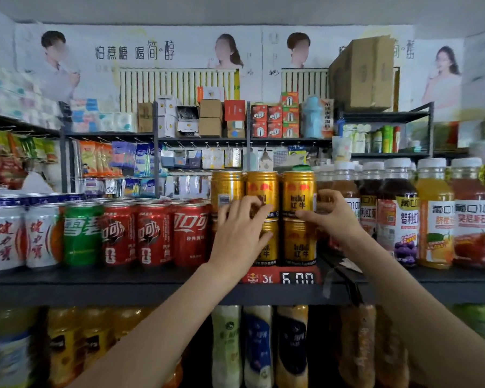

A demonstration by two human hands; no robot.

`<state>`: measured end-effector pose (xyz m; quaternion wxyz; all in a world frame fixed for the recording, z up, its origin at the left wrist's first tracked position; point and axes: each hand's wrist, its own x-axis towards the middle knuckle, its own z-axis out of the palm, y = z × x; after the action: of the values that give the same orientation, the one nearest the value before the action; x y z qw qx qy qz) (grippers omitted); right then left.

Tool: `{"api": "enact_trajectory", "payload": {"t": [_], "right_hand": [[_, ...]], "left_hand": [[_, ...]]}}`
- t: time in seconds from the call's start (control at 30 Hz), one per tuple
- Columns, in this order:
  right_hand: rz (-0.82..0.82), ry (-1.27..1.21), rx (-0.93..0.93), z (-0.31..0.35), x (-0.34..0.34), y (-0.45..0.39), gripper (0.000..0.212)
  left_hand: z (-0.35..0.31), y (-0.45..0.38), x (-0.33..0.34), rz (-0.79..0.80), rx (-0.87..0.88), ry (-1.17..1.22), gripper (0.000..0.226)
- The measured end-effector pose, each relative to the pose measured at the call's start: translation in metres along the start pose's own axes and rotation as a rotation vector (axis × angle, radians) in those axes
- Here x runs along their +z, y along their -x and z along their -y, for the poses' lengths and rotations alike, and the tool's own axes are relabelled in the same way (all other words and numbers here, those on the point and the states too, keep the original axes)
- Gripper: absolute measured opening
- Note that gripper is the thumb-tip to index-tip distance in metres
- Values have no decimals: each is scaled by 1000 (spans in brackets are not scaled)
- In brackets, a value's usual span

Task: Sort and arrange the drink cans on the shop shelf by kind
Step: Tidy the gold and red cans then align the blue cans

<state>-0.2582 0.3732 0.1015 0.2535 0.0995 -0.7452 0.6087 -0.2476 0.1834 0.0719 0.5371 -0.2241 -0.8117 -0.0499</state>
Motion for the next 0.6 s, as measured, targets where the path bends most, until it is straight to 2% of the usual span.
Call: {"api": "enact_trajectory", "payload": {"t": [0.07,0.13,0.33,0.4,0.47,0.53,0.6], "right_hand": [[65,-138,67,1,-3,3,62],[93,-148,57,3,1,6,49],[-79,199,-100,0,19,11,71],[-44,188,-78,0,16,12,73],[-16,173,-68,0,13,15,77],[-128,253,-146,0,13,19,82],[-292,377,-291,9,20,23,79]], "left_hand": [[1,0,5,-19,61,-30,40],[0,1,10,-45,105,-58,35],[0,1,14,-43,172,-18,34],[7,3,5,-62,102,49,37],[16,6,-4,-88,-50,138,41],[27,5,-13,-108,-251,247,49],[36,0,-19,-51,-403,334,63]]}}
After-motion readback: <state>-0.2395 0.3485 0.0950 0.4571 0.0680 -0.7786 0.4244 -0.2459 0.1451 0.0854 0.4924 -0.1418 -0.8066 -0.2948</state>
